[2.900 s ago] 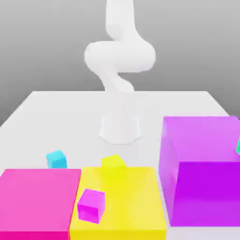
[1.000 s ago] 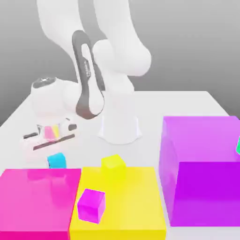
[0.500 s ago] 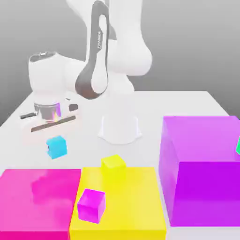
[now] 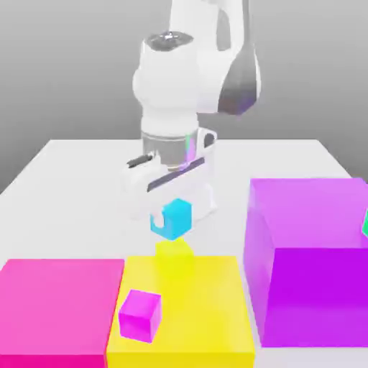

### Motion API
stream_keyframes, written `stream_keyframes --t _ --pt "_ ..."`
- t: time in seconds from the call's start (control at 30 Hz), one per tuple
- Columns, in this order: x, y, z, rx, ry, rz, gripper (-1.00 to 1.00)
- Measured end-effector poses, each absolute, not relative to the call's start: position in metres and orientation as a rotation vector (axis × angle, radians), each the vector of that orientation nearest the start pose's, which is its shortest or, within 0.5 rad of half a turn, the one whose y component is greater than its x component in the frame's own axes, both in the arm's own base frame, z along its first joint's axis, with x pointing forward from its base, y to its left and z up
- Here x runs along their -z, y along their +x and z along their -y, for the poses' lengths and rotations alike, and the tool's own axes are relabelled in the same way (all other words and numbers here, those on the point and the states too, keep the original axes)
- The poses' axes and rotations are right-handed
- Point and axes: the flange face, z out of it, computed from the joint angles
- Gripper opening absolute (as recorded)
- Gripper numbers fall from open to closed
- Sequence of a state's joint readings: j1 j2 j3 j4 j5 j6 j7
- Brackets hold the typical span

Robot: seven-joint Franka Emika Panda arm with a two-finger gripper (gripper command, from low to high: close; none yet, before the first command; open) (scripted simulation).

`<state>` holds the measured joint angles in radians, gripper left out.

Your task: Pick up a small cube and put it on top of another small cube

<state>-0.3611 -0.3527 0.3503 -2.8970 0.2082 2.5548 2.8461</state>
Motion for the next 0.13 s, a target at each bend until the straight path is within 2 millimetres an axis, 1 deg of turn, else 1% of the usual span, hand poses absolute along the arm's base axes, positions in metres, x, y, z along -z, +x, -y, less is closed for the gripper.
stream_keyframes --t 0.03,0.07,0.13 --pt "-0.2646 0.3391 0.0196 0.005 -0.144 -3.137 -1.0" --pt "-0.2586 0.3385 0.0191 0.003 -0.144 -3.137 1.0" --pt "-0.2586 0.3385 0.0191 0.003 -0.144 -3.137 1.0"
